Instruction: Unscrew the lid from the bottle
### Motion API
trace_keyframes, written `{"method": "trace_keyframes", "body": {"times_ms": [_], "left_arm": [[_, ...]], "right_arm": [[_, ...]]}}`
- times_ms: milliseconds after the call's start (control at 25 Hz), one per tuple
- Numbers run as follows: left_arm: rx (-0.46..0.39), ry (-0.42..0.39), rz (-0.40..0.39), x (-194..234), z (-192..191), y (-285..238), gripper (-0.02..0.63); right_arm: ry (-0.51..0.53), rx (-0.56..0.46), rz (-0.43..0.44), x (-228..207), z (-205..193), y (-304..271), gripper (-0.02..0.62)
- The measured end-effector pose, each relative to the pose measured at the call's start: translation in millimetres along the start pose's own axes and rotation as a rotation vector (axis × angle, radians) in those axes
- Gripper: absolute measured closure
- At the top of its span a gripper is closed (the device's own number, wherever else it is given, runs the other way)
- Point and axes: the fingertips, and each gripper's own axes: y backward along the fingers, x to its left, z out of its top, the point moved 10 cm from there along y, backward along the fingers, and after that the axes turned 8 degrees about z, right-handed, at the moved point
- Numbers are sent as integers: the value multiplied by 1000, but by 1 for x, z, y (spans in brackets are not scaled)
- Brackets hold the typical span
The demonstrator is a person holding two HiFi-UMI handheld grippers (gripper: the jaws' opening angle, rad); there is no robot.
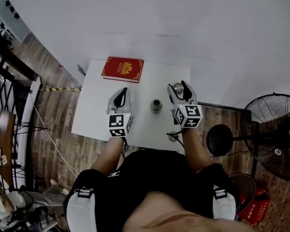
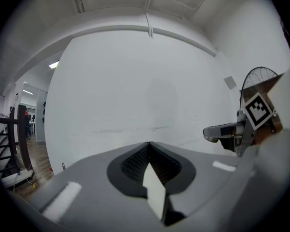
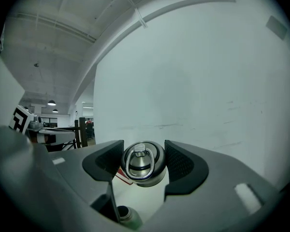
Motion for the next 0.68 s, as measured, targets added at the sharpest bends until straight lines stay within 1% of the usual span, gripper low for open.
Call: {"method": "trace_keyframes", "body": {"times_ms": [320,680], "left_arm": [[-6,43,-18,-6,11,2,552],[-14,74,-38,-14,20,2,552]], "right_arm": [[-17,1,16,6,5,3,325],[12,-7,33,9,15,9,325]]}}
